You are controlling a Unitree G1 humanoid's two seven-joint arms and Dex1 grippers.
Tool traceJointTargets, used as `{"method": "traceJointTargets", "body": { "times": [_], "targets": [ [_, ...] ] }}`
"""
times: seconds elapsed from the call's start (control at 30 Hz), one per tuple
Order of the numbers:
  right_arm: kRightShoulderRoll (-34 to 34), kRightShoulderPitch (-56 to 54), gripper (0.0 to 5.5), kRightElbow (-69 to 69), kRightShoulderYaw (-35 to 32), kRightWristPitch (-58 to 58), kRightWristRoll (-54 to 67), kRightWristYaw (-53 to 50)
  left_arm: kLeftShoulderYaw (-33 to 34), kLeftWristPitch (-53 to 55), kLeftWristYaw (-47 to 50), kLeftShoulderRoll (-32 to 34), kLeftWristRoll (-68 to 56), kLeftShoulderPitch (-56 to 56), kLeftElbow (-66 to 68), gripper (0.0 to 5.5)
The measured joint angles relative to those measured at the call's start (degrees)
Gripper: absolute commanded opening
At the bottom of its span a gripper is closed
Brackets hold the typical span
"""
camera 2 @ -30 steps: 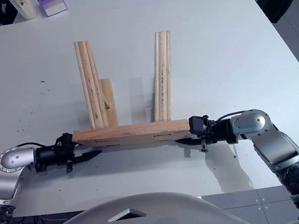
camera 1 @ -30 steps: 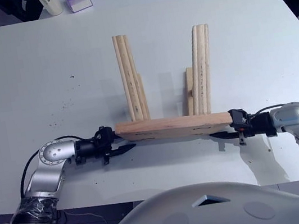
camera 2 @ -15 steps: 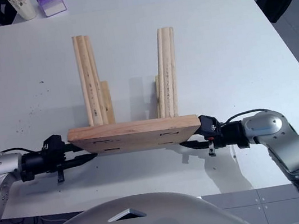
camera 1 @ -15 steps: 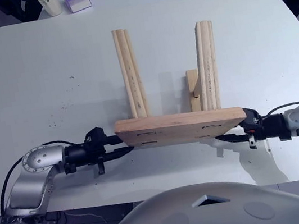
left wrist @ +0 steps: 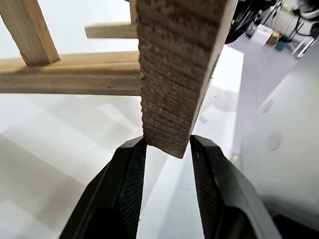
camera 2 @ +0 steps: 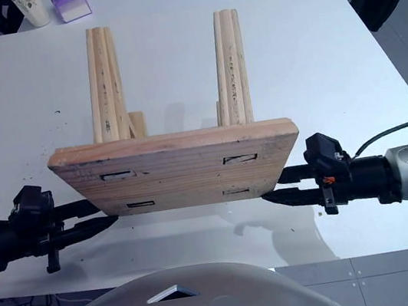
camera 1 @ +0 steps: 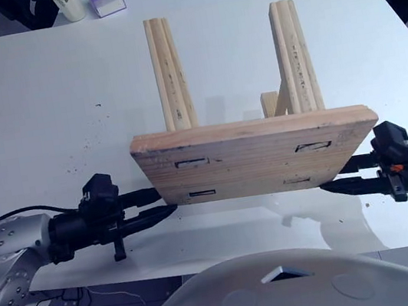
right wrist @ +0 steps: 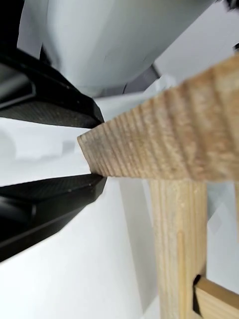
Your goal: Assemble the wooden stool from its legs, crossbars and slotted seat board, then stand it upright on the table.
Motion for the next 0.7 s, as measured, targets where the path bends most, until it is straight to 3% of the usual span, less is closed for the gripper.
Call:
{"method": "traceJointTargets", "body": {
  "times": [0.23,0.47,0.6,0.7],
  "targets": [
    [-6.9,2.2,1.31,5.8,-4.6,8.1,21.0,-2.4,5.8,10.0,0.1,4.4,-14.0,1.2,1.0,1.33],
    [-22.8,1.9,1.31,17.2,-8.5,21.3,44.3,2.9,13.9,22.7,7.5,21.6,-42.7,-2.0,7.2,1.32],
    [-35.4,-2.5,1.31,22.0,-6.1,23.3,53.9,7.5,10.0,26.6,11.7,36.5,-58.1,-8.0,14.2,1.32],
    [-34.9,-6.4,1.31,21.6,1.4,18.2,55.6,3.4,-0.2,24.6,15.4,39.7,-59.4,-12.0,14.7,1.32]
  ]
}}
